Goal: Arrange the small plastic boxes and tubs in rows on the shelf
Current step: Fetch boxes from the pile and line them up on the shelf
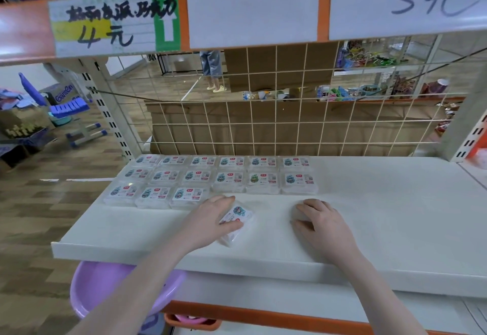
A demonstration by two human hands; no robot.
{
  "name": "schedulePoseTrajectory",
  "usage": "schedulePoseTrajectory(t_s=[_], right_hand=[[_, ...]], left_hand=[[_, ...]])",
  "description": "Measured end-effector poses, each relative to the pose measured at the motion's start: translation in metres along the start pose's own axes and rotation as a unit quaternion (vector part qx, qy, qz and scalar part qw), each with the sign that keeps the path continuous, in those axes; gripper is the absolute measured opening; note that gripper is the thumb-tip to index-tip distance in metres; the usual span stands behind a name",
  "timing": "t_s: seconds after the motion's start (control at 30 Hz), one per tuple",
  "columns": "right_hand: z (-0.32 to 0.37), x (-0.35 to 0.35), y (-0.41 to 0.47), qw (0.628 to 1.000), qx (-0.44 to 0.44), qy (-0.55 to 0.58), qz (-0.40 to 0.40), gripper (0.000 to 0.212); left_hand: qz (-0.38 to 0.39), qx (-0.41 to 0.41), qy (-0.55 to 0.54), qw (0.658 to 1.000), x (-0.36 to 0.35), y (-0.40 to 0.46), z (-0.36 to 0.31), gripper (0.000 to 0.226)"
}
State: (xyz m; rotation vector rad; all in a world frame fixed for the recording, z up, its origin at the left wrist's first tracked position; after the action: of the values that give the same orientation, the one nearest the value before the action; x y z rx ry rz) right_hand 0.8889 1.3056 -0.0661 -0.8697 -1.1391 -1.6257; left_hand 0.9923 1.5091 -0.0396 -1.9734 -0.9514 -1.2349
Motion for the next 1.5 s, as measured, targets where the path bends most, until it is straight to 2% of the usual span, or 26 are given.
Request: schedulePoseTrajectory(t_s=[0.2, 0.4, 0.57, 0.77, 0.83, 1.03, 1.2, 1.3, 1.4, 1.5], right_hand=[[-0.002, -0.001, 0.001, 1.000, 0.002, 0.000, 0.006, 0.037], [-0.004, -0.002, 0.000, 1.000, 0.003, 0.011, 0.003, 0.035], [-0.004, -0.002, 0.000, 1.000, 0.002, 0.015, -0.005, 0.033], [-0.004, -0.002, 0.000, 1.000, -0.003, 0.014, -0.009, 0.031], [-0.003, -0.002, 0.000, 1.000, -0.003, 0.011, -0.005, 0.032], [-0.003, -0.001, 0.000, 1.000, -0.003, 0.008, -0.006, 0.032], [-0.003, -0.001, 0.000, 1.000, -0.003, 0.007, -0.002, 0.032], [-0.003, -0.001, 0.000, 1.000, -0.001, 0.004, 0.003, 0.032], [-0.003, -0.002, 0.000, 1.000, -0.001, 0.001, 0.005, 0.032], [-0.002, -0.001, 0.001, 1.000, -0.004, 0.001, 0.002, 0.031]], left_hand=[[0.102, -0.099, 0.065, 0.988, 0.006, 0.004, -0.008, 0.089], [0.160, -0.110, 0.135, 0.972, 0.001, 0.012, -0.010, 0.090], [0.098, -0.085, 0.164, 0.978, 0.002, 0.007, -0.012, 0.087], [-0.018, 0.027, 0.237, 0.971, -0.003, -0.003, -0.023, 0.078], [-0.034, 0.044, 0.236, 0.970, -0.005, -0.007, -0.024, 0.078], [0.001, 0.034, 0.172, 0.985, 0.004, -0.010, -0.013, 0.066], [0.063, -0.087, 0.126, 0.986, 0.004, -0.005, -0.020, 0.085], [0.105, -0.126, 0.131, 0.978, 0.000, -0.001, -0.024, 0.086], [0.100, -0.132, 0.139, 0.976, -0.002, 0.003, -0.025, 0.079], [0.064, -0.108, 0.143, 0.982, -0.004, 0.006, -0.020, 0.077]])
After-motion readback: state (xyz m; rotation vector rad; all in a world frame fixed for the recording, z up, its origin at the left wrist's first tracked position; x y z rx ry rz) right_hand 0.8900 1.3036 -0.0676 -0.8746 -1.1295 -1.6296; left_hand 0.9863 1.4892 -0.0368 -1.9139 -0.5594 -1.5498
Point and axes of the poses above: each hand's wrist, its own y-axis towards the middle knuckle, its own x-axis out of the back of the hand, z = x × y, the point moved 7 cm from there along y, towards the middle knuckle, and after that the axes turned 9 degrees about x, right-handed, at the moved point
